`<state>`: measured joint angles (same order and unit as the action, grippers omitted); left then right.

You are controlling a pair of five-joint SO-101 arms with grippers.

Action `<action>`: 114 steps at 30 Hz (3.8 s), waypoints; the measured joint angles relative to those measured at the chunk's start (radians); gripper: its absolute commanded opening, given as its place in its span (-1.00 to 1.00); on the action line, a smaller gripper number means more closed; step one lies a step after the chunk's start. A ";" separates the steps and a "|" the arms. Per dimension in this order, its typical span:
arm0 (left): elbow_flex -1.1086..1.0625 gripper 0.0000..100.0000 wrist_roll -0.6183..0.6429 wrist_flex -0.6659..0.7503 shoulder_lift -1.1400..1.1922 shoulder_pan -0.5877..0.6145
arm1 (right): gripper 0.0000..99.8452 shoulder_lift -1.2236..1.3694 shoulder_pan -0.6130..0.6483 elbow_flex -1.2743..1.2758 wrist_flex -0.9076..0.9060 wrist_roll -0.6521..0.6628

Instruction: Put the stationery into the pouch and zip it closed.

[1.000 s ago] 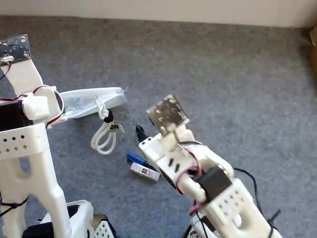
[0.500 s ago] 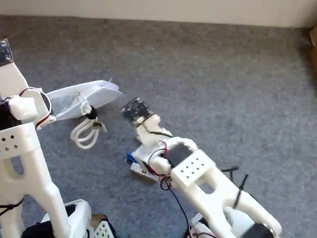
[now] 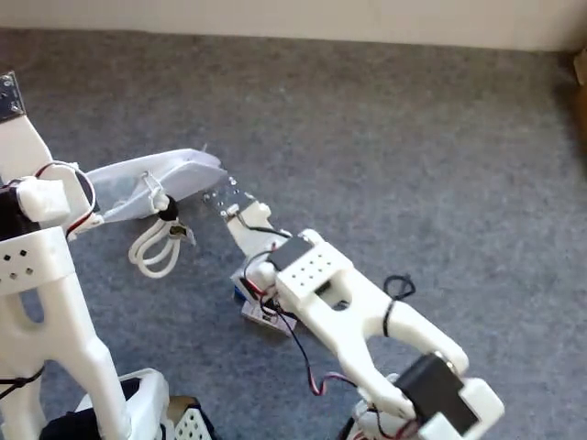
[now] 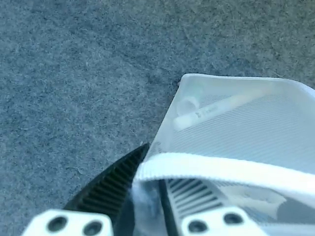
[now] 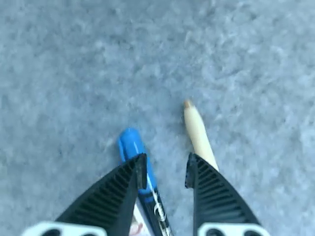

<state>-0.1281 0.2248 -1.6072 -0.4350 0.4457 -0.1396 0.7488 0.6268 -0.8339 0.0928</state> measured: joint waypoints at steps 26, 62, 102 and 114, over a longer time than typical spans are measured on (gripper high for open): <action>-0.028 -0.99 0.000 0.018 0.000 0.000 | -0.97 0.345 -0.097 -0.215 0.002 0.209; -0.028 -0.99 0.000 0.018 0.000 0.000 | -0.99 0.052 -0.189 -0.147 -0.264 0.315; -0.038 -0.98 0.000 0.031 0.000 0.002 | -0.99 -0.868 -0.132 0.410 0.170 0.072; -0.038 -0.98 0.000 0.031 0.000 -0.006 | -0.99 -1.063 -0.132 0.434 0.170 -0.115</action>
<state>-0.1665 0.2248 -1.5766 -0.4350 0.4396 -1.2029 0.6168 1.0610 -0.6636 -0.0222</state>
